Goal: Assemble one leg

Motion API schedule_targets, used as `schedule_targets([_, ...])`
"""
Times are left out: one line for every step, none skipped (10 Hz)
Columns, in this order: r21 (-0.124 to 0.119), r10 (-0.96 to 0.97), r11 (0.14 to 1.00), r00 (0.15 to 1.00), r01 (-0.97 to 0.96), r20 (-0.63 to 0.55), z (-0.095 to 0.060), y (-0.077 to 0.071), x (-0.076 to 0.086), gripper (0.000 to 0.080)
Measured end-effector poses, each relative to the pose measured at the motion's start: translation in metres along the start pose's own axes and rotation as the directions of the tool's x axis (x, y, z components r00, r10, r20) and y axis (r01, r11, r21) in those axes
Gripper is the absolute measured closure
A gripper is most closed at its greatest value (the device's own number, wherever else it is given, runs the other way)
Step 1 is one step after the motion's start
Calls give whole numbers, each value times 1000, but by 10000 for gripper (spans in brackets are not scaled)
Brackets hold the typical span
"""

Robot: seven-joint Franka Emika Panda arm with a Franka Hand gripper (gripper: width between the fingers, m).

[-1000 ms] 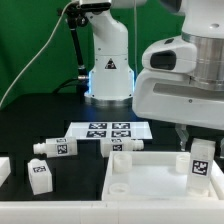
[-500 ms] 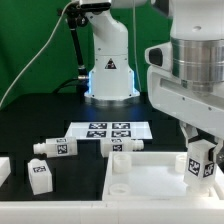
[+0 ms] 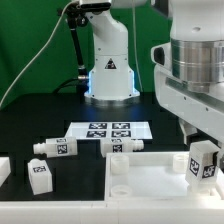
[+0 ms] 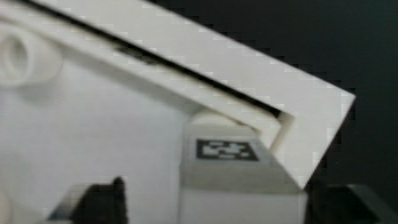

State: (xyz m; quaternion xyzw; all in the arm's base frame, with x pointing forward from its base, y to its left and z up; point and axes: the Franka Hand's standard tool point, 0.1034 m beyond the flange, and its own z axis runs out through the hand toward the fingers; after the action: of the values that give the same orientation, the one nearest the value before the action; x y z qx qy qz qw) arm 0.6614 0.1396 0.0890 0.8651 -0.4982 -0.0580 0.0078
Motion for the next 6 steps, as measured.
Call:
schedule_targets([1, -31, 1000, 1000, 31, -1, 0, 0, 0, 232])
schedule_targets([0, -132, 991, 991, 132, -1, 0, 0, 1, 165])
schedule_targets([0, -202, 979, 979, 202, -1, 0, 0, 1, 154])
schedule_targets([0, -263, 965, 965, 263, -1, 0, 0, 1, 154])
schedule_targets([-5, -339, 941, 941, 339, -7, 0, 1, 2, 151])
schedule_targets([-34, -484, 875, 874, 483, -32, 0, 1, 5, 151])
